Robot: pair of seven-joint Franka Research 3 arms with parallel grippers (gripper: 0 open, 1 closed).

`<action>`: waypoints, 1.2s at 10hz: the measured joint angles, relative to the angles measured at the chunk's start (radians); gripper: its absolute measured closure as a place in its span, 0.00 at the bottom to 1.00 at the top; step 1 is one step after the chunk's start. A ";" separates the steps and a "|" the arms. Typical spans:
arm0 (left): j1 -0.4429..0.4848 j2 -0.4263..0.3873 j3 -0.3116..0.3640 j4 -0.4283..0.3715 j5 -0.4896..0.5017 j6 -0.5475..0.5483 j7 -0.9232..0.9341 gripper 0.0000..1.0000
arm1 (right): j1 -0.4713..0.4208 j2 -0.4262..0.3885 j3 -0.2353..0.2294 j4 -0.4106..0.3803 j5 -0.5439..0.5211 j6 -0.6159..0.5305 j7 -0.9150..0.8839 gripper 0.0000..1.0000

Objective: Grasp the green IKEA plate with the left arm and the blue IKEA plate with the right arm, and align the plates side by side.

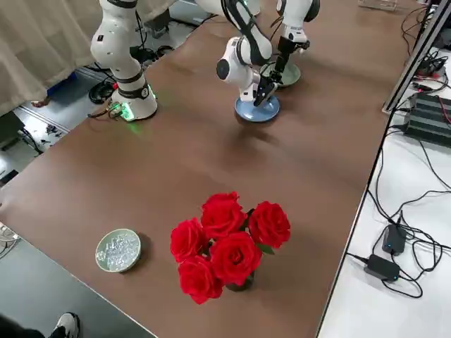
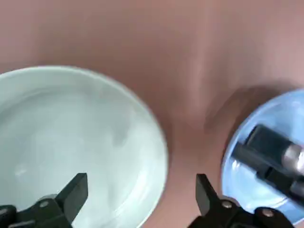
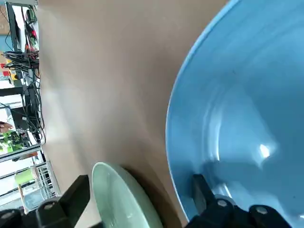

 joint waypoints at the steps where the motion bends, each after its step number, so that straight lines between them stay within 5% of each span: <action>1: -0.002 -0.046 -0.002 -0.002 0.000 -0.116 0.011 0.00 | 0.002 0.011 0.000 0.015 0.007 0.000 0.000 0.04; 5: 0.052 -0.218 0.008 -0.015 0.001 -0.416 0.054 0.00 | 0.042 0.032 0.001 0.054 0.076 0.000 0.000 0.04; 9: 0.240 -0.449 0.001 -0.166 0.000 -0.455 0.213 0.00 | 0.130 0.035 0.002 0.068 0.172 0.002 0.001 0.04; 12: 0.428 -0.600 -0.001 -0.190 -0.077 -0.496 0.442 0.00 | 0.147 0.038 0.001 0.072 0.184 0.004 0.001 0.04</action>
